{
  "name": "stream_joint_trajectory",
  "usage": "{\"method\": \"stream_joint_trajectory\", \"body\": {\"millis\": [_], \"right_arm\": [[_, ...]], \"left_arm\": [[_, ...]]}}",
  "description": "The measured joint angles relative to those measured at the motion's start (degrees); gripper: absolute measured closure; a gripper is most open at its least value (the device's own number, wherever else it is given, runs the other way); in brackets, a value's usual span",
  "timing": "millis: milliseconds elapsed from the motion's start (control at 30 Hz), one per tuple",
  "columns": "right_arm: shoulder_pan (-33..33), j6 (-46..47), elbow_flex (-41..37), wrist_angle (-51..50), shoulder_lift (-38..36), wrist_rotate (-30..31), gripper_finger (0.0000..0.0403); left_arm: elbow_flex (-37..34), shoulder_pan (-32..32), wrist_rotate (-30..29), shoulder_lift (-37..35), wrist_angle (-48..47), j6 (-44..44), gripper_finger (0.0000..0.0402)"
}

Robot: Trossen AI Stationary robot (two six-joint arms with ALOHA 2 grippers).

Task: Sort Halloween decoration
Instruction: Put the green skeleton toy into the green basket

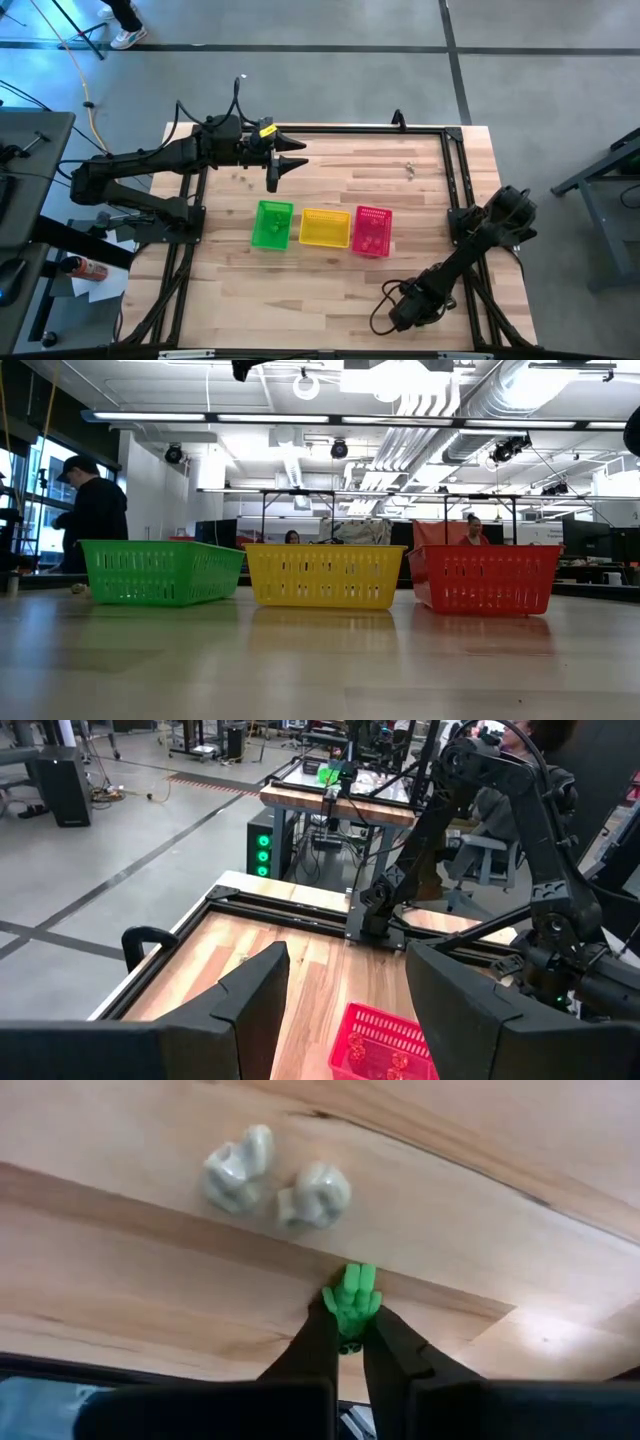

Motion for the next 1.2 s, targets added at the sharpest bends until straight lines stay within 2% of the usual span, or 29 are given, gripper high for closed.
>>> {"method": "stream_joint_trajectory", "body": {"millis": [133,267,500,600,733,900,967,1067,1200], "right_arm": [[0.39,-3.46,0.90,-1.05,-0.01,-0.23,0.0386],[2.02,-6.70,2.27,-3.34,-1.60,2.31,0.0392],[4.07,-14.01,3.22,-11.81,-11.48,9.05,0.0399],[3.71,-18.77,3.22,-15.40,-17.84,15.42,0.0398],[1.31,-30.14,3.26,-17.81,-26.23,28.85,0.0397],[-6.12,-50.01,2.75,-17.28,-33.88,45.16,0.0397],[-11.10,-57.18,2.11,-16.69,-35.47,48.48,0.0397],[-19.94,-70.36,1.37,-13.24,-35.97,48.80,0.0396],[-31.65,-91.12,1.16,0.93,-35.18,44.30,0.0396]], "left_arm": [[0.00,0.00,0.00,0.00,0.00,-0.01,0.0209],[0.00,0.00,0.00,0.00,0.00,-0.02,0.0209],[0.00,0.00,0.02,-0.02,0.00,0.59,0.0209],[0.00,0.00,0.91,-0.02,0.00,0.60,0.0209],[0.00,0.00,1.18,-0.02,0.00,1.18,0.0209],[0.00,0.00,0.88,-0.04,0.00,3.16,0.0209],[0.00,0.00,0.66,-0.02,0.00,3.47,0.0209],[0.00,0.00,0.63,-0.03,0.00,4.04,0.0209],[0.00,0.00,0.59,-0.04,0.00,6.50,0.0209]]}}
